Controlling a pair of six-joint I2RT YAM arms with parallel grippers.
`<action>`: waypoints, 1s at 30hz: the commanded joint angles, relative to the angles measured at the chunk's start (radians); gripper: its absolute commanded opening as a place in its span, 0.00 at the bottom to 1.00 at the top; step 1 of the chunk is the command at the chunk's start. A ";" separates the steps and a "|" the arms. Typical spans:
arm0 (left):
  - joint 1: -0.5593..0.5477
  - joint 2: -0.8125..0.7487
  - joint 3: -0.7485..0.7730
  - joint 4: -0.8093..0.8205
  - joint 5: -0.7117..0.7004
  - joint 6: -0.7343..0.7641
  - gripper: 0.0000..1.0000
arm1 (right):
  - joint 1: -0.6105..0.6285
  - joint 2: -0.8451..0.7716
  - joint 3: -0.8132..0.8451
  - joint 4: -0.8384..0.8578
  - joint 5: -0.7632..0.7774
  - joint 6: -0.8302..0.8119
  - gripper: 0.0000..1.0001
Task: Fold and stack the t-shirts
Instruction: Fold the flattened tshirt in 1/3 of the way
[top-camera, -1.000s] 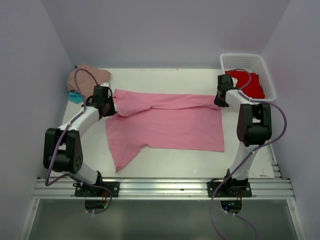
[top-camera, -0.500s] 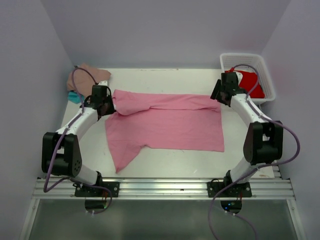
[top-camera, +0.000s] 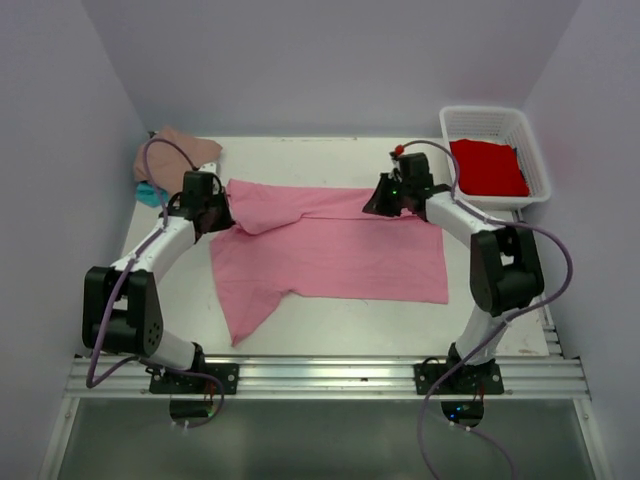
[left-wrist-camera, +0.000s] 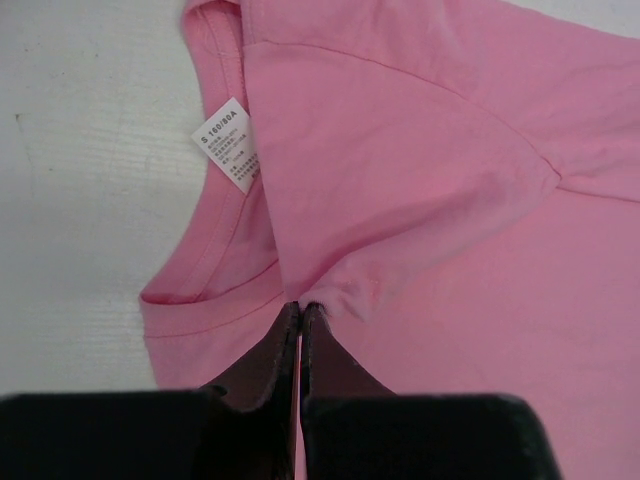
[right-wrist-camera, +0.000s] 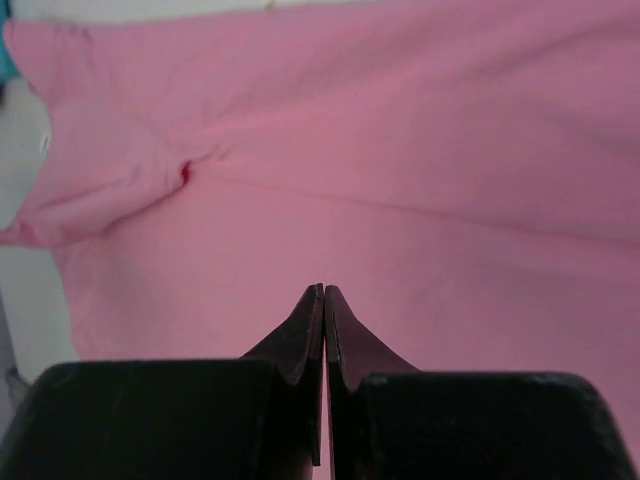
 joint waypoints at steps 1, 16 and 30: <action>0.007 -0.056 0.041 0.039 0.075 -0.027 0.00 | 0.108 0.095 0.094 0.079 -0.235 0.029 0.00; 0.007 0.007 0.276 0.038 0.187 -0.048 0.00 | 0.275 0.274 0.317 0.092 -0.278 0.055 0.40; 0.007 0.072 0.271 0.087 0.245 -0.081 0.00 | 0.398 0.438 0.398 0.098 -0.203 0.112 0.45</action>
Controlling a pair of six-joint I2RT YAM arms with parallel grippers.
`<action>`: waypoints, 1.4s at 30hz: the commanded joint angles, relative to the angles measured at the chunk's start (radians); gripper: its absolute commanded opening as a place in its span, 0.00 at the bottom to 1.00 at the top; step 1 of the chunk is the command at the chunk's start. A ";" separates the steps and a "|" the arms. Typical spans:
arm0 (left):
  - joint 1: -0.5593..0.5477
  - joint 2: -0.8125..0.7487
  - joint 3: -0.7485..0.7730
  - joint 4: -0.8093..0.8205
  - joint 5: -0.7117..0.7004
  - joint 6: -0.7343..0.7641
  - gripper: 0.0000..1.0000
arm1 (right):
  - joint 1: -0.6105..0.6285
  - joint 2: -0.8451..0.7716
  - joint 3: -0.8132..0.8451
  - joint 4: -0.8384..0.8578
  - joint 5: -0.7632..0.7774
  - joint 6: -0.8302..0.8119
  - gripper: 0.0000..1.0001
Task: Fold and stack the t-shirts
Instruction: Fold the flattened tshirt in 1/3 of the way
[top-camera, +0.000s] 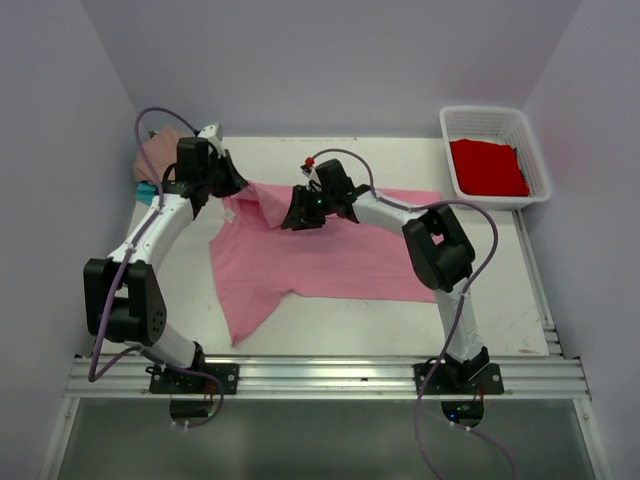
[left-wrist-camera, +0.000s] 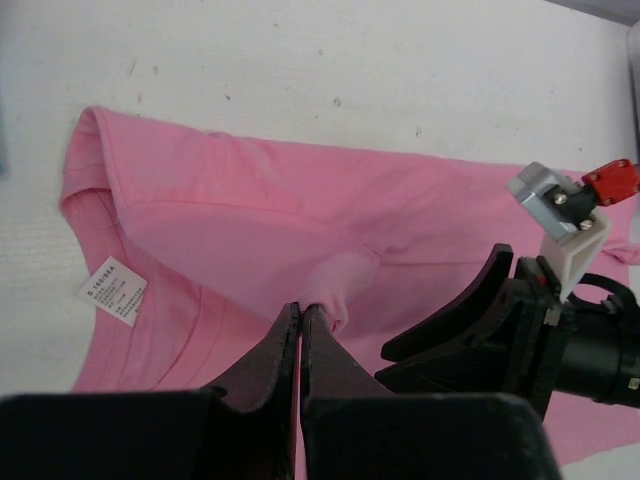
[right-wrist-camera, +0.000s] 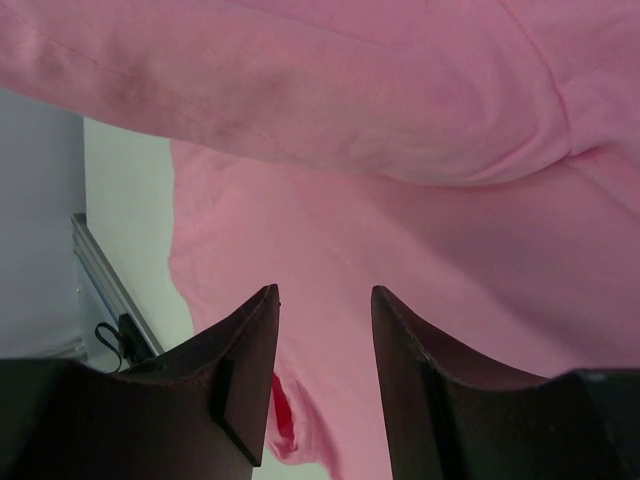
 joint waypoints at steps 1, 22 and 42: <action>0.007 0.007 0.020 0.065 0.032 -0.026 0.00 | 0.034 0.020 0.009 0.037 0.029 0.036 0.45; 0.007 0.054 0.034 0.100 0.072 -0.045 0.00 | 0.114 0.262 0.368 -0.107 0.368 0.023 0.46; 0.008 0.120 0.014 0.134 0.077 -0.052 0.00 | 0.139 0.168 0.228 -0.089 0.468 -0.023 0.06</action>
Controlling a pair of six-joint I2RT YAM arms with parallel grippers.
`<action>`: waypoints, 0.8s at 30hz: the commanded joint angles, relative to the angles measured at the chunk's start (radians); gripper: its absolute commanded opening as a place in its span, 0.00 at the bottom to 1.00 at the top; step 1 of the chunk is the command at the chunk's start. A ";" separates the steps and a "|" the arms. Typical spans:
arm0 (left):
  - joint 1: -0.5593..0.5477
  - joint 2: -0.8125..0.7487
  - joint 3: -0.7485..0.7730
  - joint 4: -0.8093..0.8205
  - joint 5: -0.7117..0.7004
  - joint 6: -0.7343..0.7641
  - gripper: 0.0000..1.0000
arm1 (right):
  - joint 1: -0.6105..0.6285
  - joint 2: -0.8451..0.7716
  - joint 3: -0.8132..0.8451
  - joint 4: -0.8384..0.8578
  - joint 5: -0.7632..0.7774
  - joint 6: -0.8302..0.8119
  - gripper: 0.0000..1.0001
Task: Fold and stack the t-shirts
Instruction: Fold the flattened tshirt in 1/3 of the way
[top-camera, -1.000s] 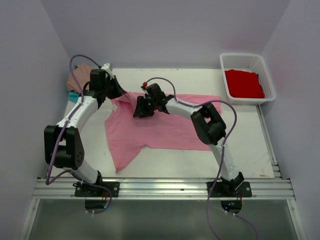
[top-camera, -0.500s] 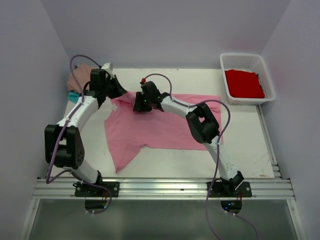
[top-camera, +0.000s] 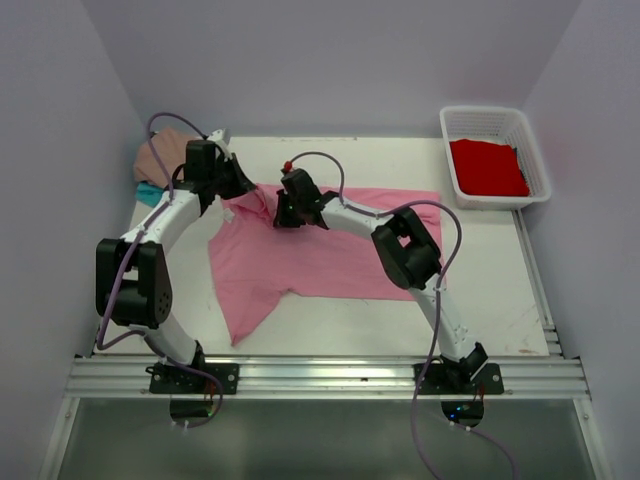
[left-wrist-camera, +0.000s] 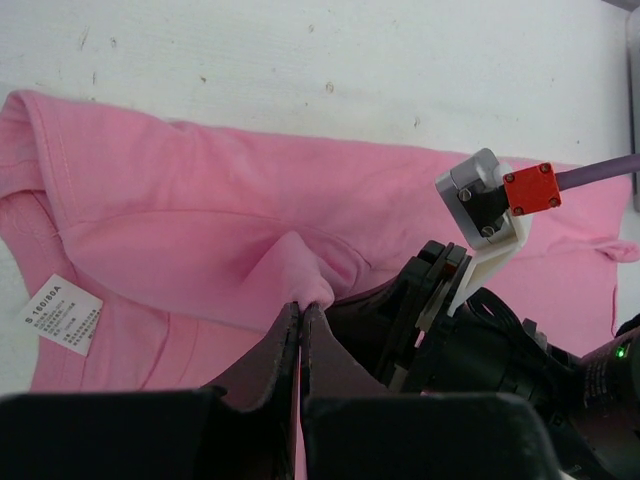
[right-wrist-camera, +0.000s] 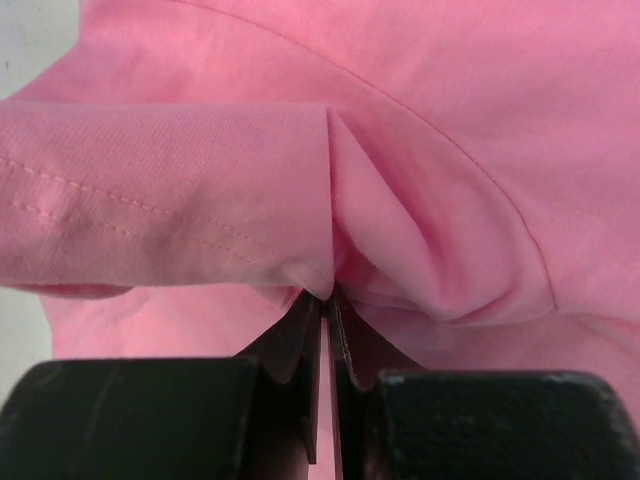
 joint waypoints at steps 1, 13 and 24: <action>0.008 0.009 0.013 0.051 0.012 -0.011 0.00 | 0.008 -0.078 -0.047 -0.042 0.058 -0.049 0.06; 0.010 -0.004 -0.001 0.024 -0.037 0.010 0.00 | 0.008 -0.204 -0.080 -0.096 0.098 -0.158 0.07; 0.013 -0.098 -0.126 -0.061 -0.210 0.055 0.00 | 0.008 -0.328 -0.169 -0.159 0.055 -0.207 0.09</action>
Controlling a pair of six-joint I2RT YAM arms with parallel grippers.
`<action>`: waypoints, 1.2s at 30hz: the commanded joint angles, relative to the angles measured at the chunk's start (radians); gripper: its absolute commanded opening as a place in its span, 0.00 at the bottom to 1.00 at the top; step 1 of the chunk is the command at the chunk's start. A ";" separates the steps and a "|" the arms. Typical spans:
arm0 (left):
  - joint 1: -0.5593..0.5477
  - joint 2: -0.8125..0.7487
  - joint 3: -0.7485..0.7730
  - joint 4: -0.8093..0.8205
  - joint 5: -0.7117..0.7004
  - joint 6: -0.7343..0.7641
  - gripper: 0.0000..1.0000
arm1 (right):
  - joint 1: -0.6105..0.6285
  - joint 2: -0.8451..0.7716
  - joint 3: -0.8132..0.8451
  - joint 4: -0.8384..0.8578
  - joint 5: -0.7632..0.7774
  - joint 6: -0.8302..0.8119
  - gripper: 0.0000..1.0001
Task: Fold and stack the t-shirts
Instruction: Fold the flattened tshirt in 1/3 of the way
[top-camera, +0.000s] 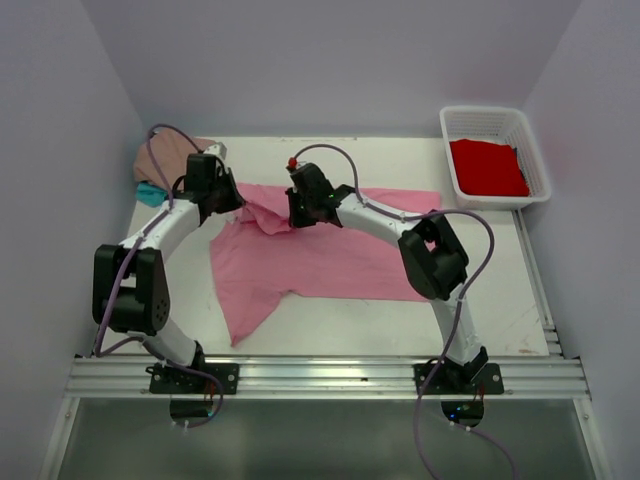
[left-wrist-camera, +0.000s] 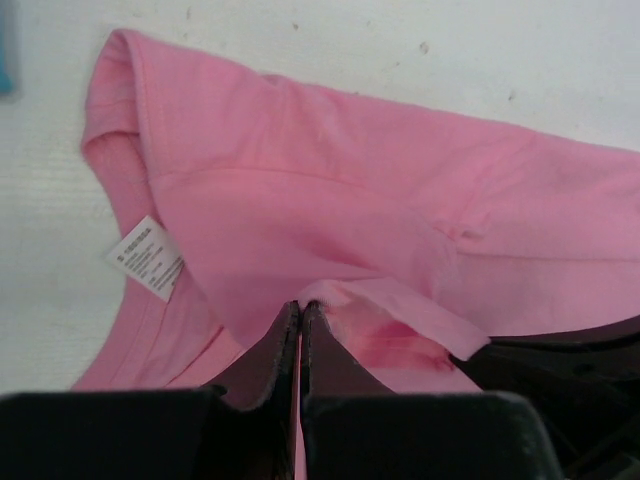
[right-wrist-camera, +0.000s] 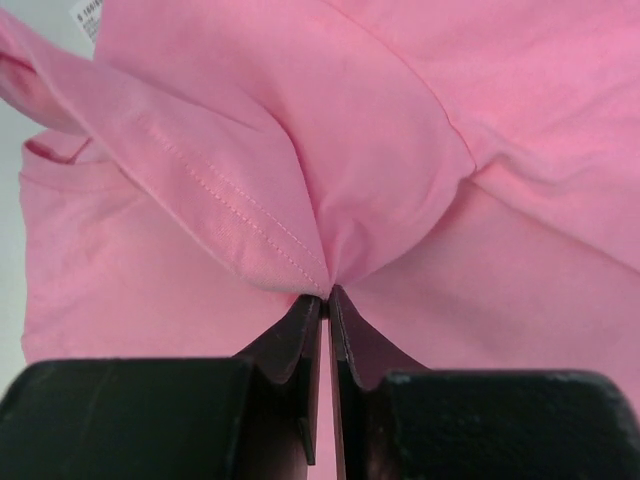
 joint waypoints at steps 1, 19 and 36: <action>0.013 -0.085 -0.084 -0.029 -0.103 0.028 0.00 | 0.006 -0.111 -0.029 -0.044 -0.012 -0.043 0.09; 0.026 -0.175 -0.205 -0.085 -0.199 0.055 0.00 | 0.010 -0.068 -0.075 -0.117 -0.100 -0.068 0.14; 0.026 -0.391 -0.443 0.052 -0.114 -0.087 1.00 | 0.011 -0.128 -0.123 -0.107 -0.051 -0.079 0.17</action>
